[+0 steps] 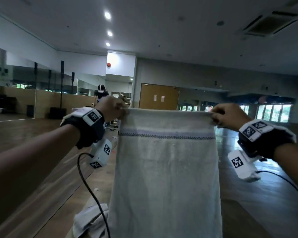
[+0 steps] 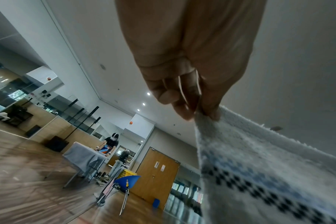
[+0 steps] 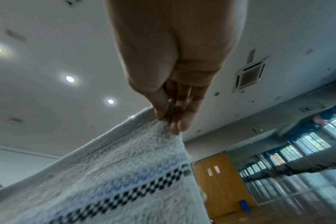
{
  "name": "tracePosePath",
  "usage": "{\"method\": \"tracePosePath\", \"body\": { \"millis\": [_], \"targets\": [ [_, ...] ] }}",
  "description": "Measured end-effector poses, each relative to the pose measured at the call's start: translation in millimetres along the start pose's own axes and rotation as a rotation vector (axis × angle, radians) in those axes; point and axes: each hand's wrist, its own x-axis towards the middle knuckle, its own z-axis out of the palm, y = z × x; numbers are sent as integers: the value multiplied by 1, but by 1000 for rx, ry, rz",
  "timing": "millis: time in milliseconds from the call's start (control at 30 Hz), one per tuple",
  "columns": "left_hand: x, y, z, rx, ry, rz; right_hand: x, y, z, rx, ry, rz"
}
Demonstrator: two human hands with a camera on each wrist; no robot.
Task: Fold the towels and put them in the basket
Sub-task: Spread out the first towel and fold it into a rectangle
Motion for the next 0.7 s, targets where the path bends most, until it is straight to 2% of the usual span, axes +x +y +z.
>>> {"method": "tracePosePath", "body": {
  "millis": [67, 133, 333, 400, 500, 600, 700],
  "targets": [
    [-3, -11, 16, 113, -4, 10, -5, 10, 20, -21, -93, 43],
    [-2, -18, 22, 156, 35, 15, -6, 14, 29, -20, -100, 44],
    [13, -6, -4, 95, 279, 110, 8, -10, 10, 53, 147, -14],
    [18, -1, -18, -2, 306, 119, 13, -18, -2, 74, 219, -28],
    [18, -2, -35, -38, 291, 128, 16, -18, -10, 167, 234, -38],
    [10, -14, -32, -64, 229, 93, 11, -9, 1, 224, 175, -24],
    [-1, -34, -12, -244, 11, -11, 1, 9, 24, 283, 68, 18]
  ]
}}
